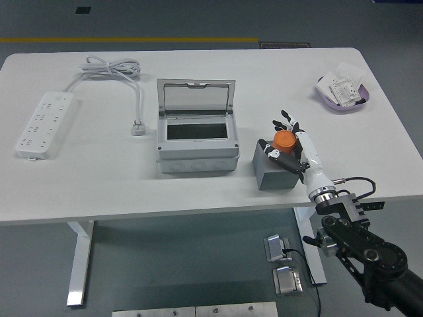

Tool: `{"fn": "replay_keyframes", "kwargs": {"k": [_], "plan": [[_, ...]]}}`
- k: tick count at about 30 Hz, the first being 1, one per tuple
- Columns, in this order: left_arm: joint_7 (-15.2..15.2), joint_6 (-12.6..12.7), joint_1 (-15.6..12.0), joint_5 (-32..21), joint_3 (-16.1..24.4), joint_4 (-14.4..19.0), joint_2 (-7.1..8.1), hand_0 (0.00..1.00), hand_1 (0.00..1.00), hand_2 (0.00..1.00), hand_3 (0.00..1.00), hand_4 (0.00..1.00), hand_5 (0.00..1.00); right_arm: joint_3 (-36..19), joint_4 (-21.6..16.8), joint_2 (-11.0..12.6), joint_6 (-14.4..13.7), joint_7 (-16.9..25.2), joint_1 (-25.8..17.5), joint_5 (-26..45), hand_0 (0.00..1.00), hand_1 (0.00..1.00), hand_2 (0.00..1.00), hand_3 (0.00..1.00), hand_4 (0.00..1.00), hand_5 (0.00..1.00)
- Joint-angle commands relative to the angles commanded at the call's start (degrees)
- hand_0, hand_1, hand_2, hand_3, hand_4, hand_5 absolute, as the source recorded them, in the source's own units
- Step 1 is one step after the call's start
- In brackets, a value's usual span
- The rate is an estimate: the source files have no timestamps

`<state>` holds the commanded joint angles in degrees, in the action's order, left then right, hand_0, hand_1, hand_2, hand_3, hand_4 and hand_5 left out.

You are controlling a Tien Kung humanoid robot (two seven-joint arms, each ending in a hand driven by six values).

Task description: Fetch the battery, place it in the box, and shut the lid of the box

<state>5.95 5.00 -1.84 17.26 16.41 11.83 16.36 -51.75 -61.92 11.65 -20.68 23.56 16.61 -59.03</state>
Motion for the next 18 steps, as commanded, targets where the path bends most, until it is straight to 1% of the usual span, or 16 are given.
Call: {"fn": "replay_keyframes", "kwargs": {"k": [2,3,8,9,14,15,18], "plan": [[-0.04,0.03,0.01,-0.12,-0.03,-0.02,0.03,0.627,0.681,0.587,0.588,0.577,0.055,0.16,-0.02,0.02,-0.16,-0.05,-0.02,0.07,0.871,0.862,0.844,0.962,0.809,0.243],[-0.06,0.05,0.02,-0.14,-0.02,-0.03,0.04,0.627,0.683,0.588,0.588,0.573,0.045,0.33,-0.03,0.03,-0.30,-0.07,-0.04,0.15,0.712,0.728,0.706,0.841,0.645,0.112],[-0.23,0.12,0.07,-0.61,-0.29,-0.07,0.09,0.627,0.683,0.588,0.588,0.573,0.045,1.28,-0.11,0.00,-1.24,-0.42,-0.01,0.16,0.712,0.728,0.706,0.841,0.645,0.112],[-0.31,0.14,0.09,-0.78,-0.42,-0.09,0.09,0.627,0.683,0.591,0.590,0.577,0.040,1.47,-0.13,-0.02,-1.47,-0.56,0.00,0.10,0.458,0.522,0.514,0.602,0.329,0.002],[-0.47,0.23,0.27,-0.97,-0.61,-0.11,0.15,0.627,0.683,0.591,0.590,0.577,0.040,2.25,-0.24,0.00,-2.14,-1.16,0.19,-0.33,0.458,0.522,0.514,0.602,0.329,0.002],[-0.45,0.23,0.29,-0.86,-0.54,-0.11,0.16,0.628,0.684,0.594,0.591,0.583,0.039,2.37,-0.25,0.01,-2.24,-1.21,0.24,-0.35,0.345,0.418,0.453,0.525,0.234,0.002],[-0.34,0.23,0.30,-0.43,-0.25,-0.10,0.18,0.628,0.684,0.594,0.591,0.583,0.039,2.72,-0.27,0.04,-2.42,-1.40,0.40,-0.23,0.345,0.418,0.453,0.525,0.234,0.002]]}}
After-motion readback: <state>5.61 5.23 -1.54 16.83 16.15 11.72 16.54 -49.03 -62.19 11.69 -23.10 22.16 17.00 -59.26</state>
